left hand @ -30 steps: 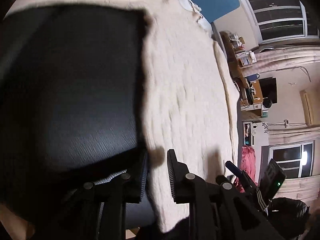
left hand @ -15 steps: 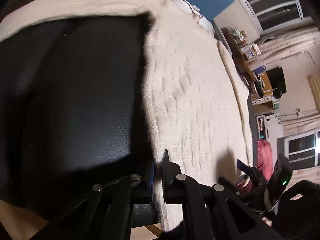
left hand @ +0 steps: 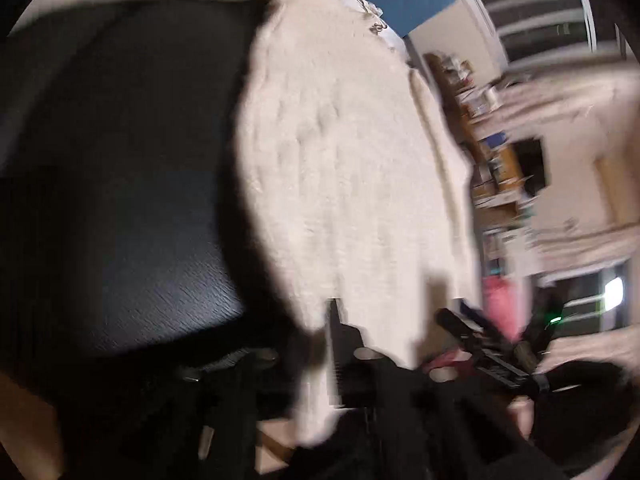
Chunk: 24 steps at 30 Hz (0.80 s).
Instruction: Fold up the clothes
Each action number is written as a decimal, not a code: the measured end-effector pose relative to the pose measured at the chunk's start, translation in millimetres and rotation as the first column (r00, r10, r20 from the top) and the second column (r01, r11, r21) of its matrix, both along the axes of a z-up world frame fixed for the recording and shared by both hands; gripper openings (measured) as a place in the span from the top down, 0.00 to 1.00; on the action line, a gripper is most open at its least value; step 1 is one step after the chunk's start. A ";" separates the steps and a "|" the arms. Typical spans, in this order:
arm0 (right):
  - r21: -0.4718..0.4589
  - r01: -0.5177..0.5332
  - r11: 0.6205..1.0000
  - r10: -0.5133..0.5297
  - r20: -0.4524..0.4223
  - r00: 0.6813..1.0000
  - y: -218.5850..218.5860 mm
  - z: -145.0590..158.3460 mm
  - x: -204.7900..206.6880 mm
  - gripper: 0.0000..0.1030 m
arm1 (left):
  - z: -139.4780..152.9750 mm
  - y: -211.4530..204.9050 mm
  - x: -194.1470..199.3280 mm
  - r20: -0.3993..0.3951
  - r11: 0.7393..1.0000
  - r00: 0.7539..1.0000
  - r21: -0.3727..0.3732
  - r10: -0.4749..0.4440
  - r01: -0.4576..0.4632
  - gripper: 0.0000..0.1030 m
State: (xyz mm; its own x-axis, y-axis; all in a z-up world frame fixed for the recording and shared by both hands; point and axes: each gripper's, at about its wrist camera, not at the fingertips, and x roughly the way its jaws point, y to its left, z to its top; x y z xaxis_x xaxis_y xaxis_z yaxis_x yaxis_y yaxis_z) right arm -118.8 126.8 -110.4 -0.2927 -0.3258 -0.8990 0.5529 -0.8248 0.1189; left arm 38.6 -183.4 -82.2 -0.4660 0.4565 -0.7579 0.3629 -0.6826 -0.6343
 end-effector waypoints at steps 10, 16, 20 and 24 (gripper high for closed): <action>0.003 0.137 0.991 -0.136 -0.121 0.983 71.0 31.0 6.0 0.00 | -5.2 -31.7 7.1 0.030 0.990 0.998 0.125 0.063 -0.066 0.87; 0.257 0.220 0.941 -0.165 -0.219 0.962 109.9 15.3 0.3 0.00 | -0.8 -16.9 -1.1 0.044 0.991 0.997 0.115 0.069 -0.074 0.80; 0.247 0.218 0.944 -0.181 -0.165 0.970 124.3 3.4 -4.8 0.04 | 5.3 -8.7 -1.6 0.044 0.999 0.999 0.023 0.027 -0.028 0.80; 0.158 0.234 0.959 -0.218 -0.110 0.970 156.3 7.2 -0.5 0.05 | 6.9 -7.3 -0.7 0.057 1.000 0.998 0.009 0.024 -0.024 0.80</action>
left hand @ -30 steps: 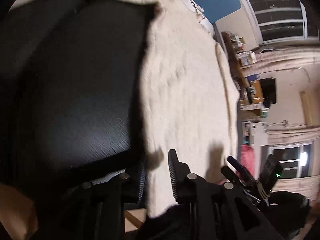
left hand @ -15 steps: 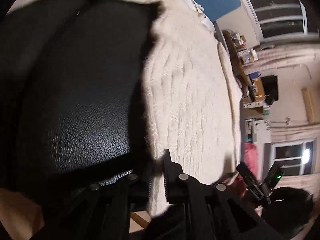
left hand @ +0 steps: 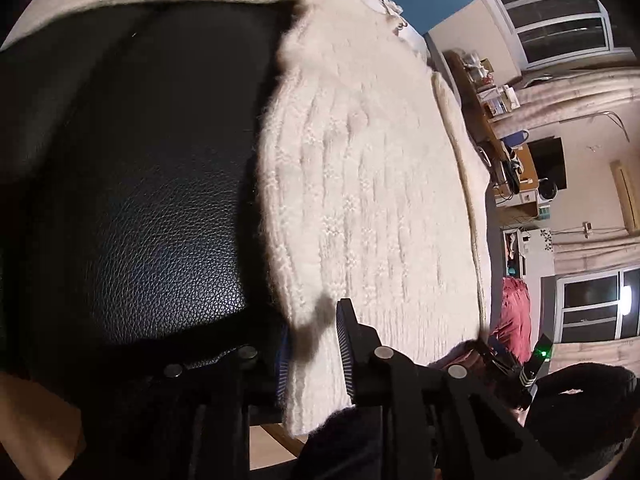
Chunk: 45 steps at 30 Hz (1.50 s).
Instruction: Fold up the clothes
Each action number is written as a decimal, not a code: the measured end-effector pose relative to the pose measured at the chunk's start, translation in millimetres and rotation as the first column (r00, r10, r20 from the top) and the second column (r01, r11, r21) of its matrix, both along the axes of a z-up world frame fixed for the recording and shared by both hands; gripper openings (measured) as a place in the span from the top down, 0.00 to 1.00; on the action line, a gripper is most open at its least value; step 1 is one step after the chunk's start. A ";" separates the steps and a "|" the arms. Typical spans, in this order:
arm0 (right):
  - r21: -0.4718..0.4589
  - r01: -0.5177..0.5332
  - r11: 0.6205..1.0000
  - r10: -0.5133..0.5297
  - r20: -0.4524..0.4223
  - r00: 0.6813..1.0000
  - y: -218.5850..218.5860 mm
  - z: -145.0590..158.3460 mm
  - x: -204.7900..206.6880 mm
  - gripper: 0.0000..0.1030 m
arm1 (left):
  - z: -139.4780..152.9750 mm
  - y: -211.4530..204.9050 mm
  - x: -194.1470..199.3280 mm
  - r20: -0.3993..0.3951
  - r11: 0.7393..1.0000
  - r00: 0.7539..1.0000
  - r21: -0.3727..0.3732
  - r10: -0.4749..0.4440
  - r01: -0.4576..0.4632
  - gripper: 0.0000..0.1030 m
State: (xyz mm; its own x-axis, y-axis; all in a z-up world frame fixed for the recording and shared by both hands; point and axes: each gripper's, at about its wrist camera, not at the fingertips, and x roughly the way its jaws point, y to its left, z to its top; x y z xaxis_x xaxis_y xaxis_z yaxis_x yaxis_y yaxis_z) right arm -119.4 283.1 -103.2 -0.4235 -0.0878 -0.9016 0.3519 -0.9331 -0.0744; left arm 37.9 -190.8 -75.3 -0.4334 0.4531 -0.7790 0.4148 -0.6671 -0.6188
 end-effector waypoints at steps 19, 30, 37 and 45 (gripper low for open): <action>0.197 -0.021 0.980 0.041 -0.099 0.994 -5.7 25.5 10.4 0.87 | -2.6 -9.1 6.6 -0.017 0.998 0.999 0.051 0.029 -0.028 0.80; 0.266 0.188 0.945 -0.098 -0.319 0.943 22.5 92.9 -129.5 0.87 | -3.4 -8.6 5.3 -0.016 0.999 1.000 0.032 0.011 -0.011 0.80; 0.055 0.417 0.907 -0.396 -0.221 0.891 77.0 90.7 -212.7 0.57 | -1.4 -6.5 2.0 0.003 1.000 1.000 0.022 0.002 -0.002 0.80; -0.200 0.044 0.979 -0.077 -0.160 0.984 40.2 88.0 -129.1 0.37 | -1.9 -6.5 -0.8 0.019 1.000 1.000 0.008 -0.014 0.014 0.81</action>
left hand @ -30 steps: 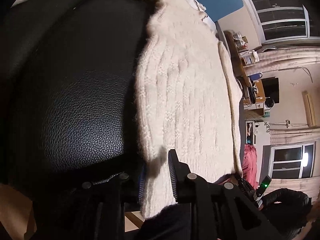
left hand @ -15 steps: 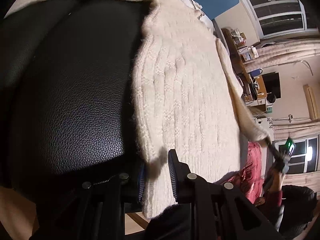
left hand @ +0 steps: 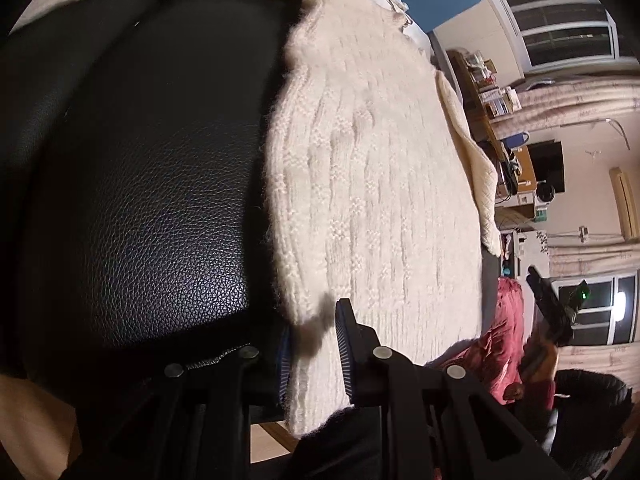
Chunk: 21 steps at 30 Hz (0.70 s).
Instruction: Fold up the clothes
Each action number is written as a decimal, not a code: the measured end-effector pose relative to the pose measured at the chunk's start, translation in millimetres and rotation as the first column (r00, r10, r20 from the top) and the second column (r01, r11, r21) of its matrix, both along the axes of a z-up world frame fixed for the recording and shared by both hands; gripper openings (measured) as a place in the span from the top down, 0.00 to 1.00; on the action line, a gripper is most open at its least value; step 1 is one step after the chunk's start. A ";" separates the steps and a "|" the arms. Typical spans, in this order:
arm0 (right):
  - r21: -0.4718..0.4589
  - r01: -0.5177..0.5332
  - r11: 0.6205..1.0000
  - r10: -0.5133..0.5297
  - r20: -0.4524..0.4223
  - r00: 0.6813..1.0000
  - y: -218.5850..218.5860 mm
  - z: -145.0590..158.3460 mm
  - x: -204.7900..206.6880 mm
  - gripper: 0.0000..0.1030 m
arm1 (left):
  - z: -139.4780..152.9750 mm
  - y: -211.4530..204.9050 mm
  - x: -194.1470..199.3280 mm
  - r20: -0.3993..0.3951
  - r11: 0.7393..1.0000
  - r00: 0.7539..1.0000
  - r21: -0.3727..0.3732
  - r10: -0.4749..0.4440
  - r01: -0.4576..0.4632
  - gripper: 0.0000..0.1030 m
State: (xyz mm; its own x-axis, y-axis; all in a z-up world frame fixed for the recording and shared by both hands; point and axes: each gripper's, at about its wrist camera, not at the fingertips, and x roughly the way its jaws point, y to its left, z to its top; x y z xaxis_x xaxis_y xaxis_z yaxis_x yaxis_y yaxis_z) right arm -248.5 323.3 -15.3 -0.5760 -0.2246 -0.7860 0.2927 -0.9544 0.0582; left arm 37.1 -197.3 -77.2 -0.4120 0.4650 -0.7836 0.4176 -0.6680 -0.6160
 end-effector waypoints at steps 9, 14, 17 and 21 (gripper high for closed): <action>0.020 -0.314 0.949 0.300 0.241 0.923 -94.2 -71.2 63.7 0.36 | 5.7 7.4 -3.5 0.012 0.994 0.999 -0.101 -0.043 0.044 0.93; 0.040 -0.320 0.947 0.293 0.307 0.905 -117.9 -89.1 76.6 0.32 | 9.0 4.7 -9.3 0.036 0.987 0.996 -0.138 -0.082 0.086 0.95; 0.037 -0.310 0.950 0.283 0.314 0.906 -121.9 -89.2 84.8 0.30 | 15.0 -3.5 -8.5 0.050 0.973 0.995 -0.210 -0.088 0.096 0.95; 0.062 -0.328 0.943 0.295 0.302 0.907 -131.6 -90.0 100.6 0.26 | 18.5 -29.0 -7.6 0.078 0.964 0.994 -0.248 -0.078 0.095 0.95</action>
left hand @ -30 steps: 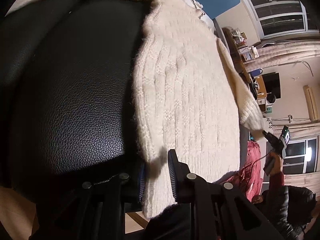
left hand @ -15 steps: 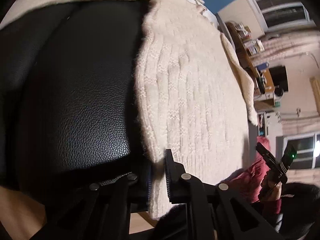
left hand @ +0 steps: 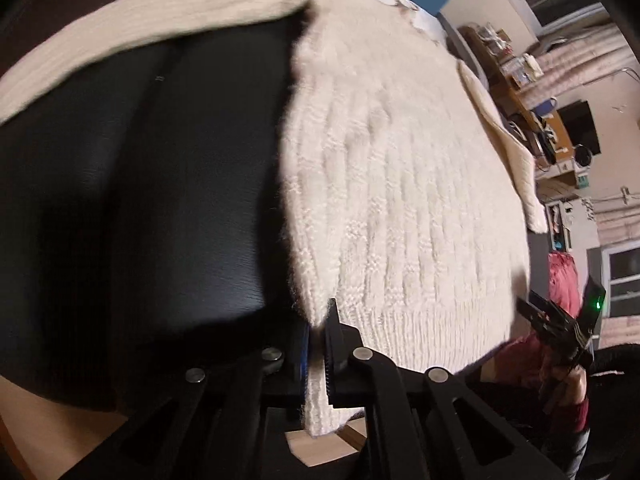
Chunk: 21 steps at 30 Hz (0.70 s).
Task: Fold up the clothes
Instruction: 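Release the sleeve with the right gripper and grasp the hem edge with the left gripper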
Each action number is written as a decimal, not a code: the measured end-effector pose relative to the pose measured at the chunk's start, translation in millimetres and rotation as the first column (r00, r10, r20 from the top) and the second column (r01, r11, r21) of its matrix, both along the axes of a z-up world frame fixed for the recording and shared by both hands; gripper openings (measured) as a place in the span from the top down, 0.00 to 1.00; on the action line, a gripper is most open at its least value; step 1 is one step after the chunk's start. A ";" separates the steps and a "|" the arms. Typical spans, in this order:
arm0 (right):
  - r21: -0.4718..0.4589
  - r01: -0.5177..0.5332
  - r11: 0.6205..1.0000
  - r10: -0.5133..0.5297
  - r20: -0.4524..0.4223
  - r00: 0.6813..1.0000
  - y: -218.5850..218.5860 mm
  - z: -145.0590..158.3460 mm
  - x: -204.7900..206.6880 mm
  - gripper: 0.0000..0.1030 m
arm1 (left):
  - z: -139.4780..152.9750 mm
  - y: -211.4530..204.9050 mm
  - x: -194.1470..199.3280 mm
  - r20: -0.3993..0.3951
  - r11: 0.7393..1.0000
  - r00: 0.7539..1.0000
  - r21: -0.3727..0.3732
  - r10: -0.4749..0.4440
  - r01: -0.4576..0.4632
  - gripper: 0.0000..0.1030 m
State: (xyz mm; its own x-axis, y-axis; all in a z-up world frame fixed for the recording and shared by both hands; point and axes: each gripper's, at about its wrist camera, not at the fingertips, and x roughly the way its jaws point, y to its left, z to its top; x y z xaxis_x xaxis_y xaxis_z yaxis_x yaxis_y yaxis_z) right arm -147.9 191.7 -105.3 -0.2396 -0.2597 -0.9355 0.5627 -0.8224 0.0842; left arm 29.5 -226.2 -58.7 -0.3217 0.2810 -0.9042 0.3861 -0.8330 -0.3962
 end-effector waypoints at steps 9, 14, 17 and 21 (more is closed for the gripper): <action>-0.003 -0.020 1.000 0.019 -0.146 0.989 -13.5 30.1 17.5 0.25 | 14.8 -102.4 72.3 -0.096 0.953 0.958 0.169 0.272 -0.253 0.85; -0.136 -0.070 0.988 0.046 -0.176 0.983 -65.7 43.6 30.3 0.24 | 31.3 -218.2 146.2 -0.126 0.812 0.803 0.056 0.583 -0.581 0.82; -0.157 -0.163 0.974 0.136 -0.172 0.976 -128.3 37.2 38.3 0.24 | 34.8 -264.2 163.6 -0.132 0.757 0.749 0.022 0.650 -0.653 0.81; -0.167 -0.269 0.949 0.242 -0.163 0.956 -210.8 32.9 42.8 0.24 | 22.2 -310.8 159.1 -0.117 0.735 0.726 0.069 0.677 -0.674 0.79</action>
State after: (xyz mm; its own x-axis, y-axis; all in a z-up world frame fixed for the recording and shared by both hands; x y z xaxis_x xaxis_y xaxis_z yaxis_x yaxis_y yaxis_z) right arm -105.1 -19.1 -72.4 -0.2661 -0.4949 -0.8272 0.7686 -0.6268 0.1277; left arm 188.7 -537.0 -36.4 -0.5431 -0.0375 -0.8388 0.7896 -0.3625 -0.4950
